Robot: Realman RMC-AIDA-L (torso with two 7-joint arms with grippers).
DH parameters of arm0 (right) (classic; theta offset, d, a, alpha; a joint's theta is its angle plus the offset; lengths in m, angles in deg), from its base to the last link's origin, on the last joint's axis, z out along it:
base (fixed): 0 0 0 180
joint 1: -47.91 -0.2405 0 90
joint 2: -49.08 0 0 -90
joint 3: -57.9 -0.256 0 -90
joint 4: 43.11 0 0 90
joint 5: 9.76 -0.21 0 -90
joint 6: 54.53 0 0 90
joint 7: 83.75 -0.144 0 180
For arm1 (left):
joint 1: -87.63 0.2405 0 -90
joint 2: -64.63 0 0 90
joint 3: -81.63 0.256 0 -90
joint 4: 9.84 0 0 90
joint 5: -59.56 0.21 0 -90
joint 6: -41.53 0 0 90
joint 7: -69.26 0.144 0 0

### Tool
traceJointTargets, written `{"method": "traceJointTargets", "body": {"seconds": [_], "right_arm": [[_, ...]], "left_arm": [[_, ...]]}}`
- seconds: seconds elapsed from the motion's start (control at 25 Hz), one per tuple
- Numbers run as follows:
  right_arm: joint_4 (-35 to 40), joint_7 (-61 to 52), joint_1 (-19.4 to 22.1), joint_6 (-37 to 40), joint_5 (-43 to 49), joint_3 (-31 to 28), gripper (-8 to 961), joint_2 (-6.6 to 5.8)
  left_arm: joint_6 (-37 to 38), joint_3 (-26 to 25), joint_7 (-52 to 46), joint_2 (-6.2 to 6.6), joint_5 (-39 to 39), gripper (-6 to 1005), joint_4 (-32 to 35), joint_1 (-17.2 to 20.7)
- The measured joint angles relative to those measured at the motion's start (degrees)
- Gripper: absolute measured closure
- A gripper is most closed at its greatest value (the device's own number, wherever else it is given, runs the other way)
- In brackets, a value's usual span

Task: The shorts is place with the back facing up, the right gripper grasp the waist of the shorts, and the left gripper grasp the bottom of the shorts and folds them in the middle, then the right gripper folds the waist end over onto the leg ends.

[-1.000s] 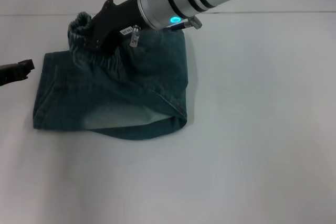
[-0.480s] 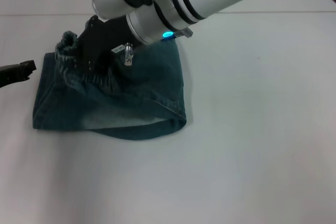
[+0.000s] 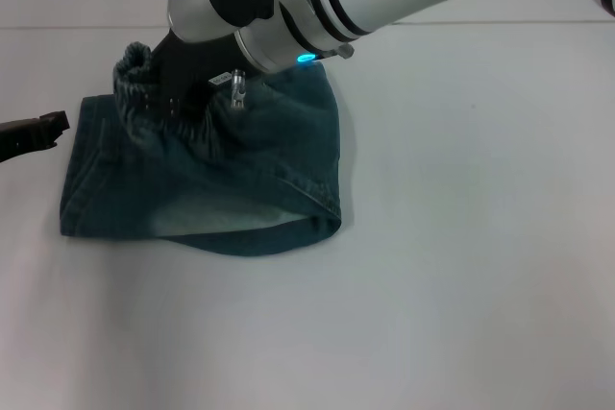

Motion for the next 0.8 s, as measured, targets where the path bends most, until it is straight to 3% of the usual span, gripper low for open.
{"method": "traceJointTargets", "body": {"seconds": [0.12, 0.36, 0.48, 0.64, 0.8], "right_arm": [[0.2, 1.3, 0.0, -0.4, 0.1, 0.1, 858, -0.09], [0.4, 4.2, 0.3, -3.0, -0.4, 0.6, 697, -0.07], [0.7, 6.0, 1.2, -4.9, -2.6, 0.6, 551, -0.18], [3.5, 8.8, 5.0, -6.5, -7.4, 0.7, 393, -0.38], [10.3, 8.9, 11.8, -6.5, -11.9, 0.7, 273, -0.56]], "left_arm": [[0.0, 0.0, 0.0, 0.00, 0.1, 954, 0.0, 0.0], [-0.1, 0.0, 0.0, 0.00, 0.1, 954, -0.1, 0.0], [-0.4, 0.0, 0.0, 0.00, 0.1, 955, -0.3, 0.0], [-0.9, 0.0, 0.1, -0.06, 0.1, 952, -0.3, 0.0], [-1.0, -0.1, 0.1, -0.15, 0.1, 947, -0.1, 0.0]]}}
